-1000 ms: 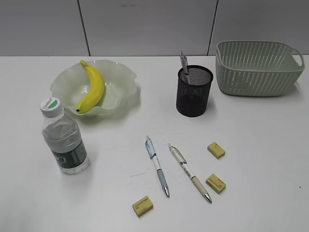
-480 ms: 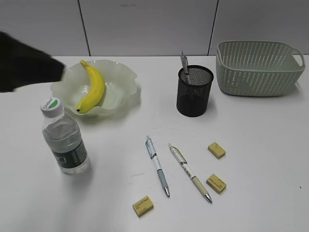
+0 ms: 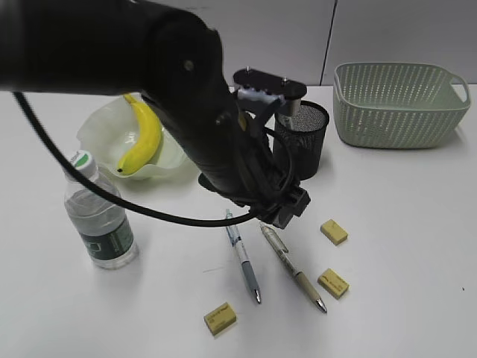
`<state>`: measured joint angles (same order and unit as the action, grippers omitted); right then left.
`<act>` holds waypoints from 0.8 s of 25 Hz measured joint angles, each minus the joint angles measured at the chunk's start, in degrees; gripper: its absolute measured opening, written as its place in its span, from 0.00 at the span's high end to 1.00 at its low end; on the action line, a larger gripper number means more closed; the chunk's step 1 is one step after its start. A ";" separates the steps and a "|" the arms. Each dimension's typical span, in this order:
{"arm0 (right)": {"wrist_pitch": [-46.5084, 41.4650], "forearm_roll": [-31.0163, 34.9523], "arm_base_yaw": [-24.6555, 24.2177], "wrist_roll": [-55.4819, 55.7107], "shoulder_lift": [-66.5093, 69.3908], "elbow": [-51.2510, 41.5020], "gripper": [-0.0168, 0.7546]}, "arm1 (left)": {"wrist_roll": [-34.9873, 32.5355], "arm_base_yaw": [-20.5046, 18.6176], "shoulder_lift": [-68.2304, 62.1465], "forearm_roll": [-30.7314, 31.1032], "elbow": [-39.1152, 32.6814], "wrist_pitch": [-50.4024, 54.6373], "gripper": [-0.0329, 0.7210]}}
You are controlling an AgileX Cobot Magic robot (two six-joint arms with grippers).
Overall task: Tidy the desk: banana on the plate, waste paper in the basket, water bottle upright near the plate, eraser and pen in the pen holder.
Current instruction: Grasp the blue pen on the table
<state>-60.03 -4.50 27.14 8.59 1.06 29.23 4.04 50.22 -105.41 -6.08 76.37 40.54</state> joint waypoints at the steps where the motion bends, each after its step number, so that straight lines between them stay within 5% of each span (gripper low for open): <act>1: 0.01 0.00 0.00 0.00 0.00 -0.05 0.62 | 3.78 -0.38 -2.86 0.82 1.70 0.64 0.29; 8: 0.07 0.00 0.00 0.08 0.00 -0.05 0.62 | 25.08 -5.32 -14.98 6.08 7.96 0.64 0.29; 15: 0.13 0.00 0.00 0.12 0.00 -0.05 0.62 | 32.94 -5.59 -20.24 7.87 9.45 -0.62 0.38; 20: 0.13 0.00 0.00 0.12 0.00 -0.05 0.62 | 34.97 -5.59 -20.79 8.89 9.91 -0.94 0.63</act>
<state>-59.91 -4.50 27.14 8.70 1.06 29.17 39.02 44.64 -126.20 2.81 86.29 39.60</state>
